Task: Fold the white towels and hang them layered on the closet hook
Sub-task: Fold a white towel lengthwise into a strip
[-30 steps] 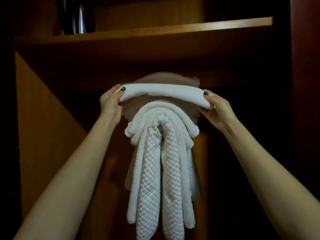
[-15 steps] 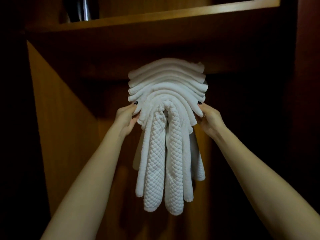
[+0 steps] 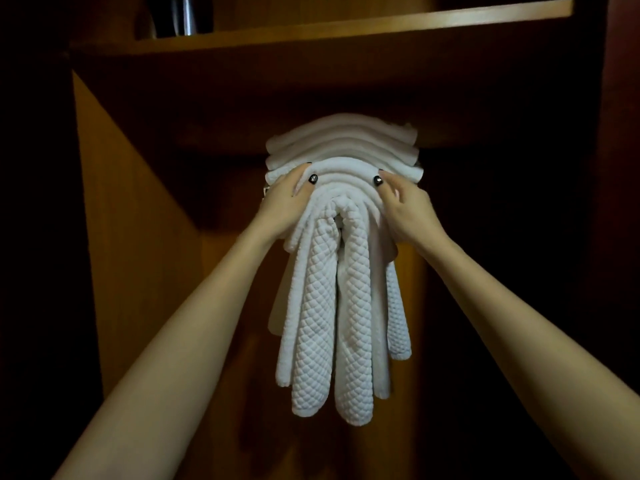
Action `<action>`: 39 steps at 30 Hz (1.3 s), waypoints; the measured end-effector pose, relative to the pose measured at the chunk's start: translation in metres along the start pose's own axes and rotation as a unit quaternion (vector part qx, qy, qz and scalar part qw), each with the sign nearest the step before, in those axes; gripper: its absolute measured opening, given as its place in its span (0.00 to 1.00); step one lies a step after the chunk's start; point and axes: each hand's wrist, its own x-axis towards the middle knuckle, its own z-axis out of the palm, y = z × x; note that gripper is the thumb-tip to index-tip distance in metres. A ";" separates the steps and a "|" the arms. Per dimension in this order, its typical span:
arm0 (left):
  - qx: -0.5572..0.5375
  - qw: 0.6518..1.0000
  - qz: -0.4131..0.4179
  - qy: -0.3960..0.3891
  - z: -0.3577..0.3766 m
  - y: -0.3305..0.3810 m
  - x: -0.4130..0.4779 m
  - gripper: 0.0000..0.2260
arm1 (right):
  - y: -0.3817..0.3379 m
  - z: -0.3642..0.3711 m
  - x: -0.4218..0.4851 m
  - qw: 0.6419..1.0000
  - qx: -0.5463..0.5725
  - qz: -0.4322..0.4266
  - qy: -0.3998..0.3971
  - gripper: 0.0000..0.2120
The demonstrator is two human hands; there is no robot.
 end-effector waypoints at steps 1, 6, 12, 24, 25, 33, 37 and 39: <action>-0.022 1.000 0.014 0.000 -0.001 -0.002 0.000 0.17 | 0.000 0.002 0.000 0.999 -0.001 -0.017 -0.031 0.16; -0.061 0.997 0.011 -0.037 0.004 -0.010 0.008 0.18 | 0.013 0.010 0.009 0.990 -0.012 0.011 -0.144 0.37; -0.074 0.995 0.041 -0.058 0.009 -0.010 0.011 0.17 | 0.018 0.007 0.011 0.985 -0.031 -0.020 -0.168 0.43; -0.004 0.991 0.046 -0.125 -0.003 -0.019 0.026 0.28 | 0.010 -0.004 0.032 0.971 -0.049 -0.007 -0.235 0.41; 0.012 0.990 0.046 -0.131 -0.004 -0.019 0.027 0.27 | 0.009 -0.006 0.035 0.968 -0.049 0.001 -0.247 0.40; 0.011 0.988 0.023 -0.153 -0.001 -0.018 0.040 0.30 | 0.017 0.000 0.032 0.972 -0.022 0.035 -0.233 0.36; 0.000 0.987 -0.001 -0.163 0.001 -0.012 0.028 0.34 | 0.019 0.008 0.026 0.974 -0.013 0.047 -0.220 0.44; -0.021 0.986 -0.001 -0.168 0.000 -0.003 0.017 0.33 | 0.015 0.006 0.021 0.974 0.004 0.052 -0.222 0.46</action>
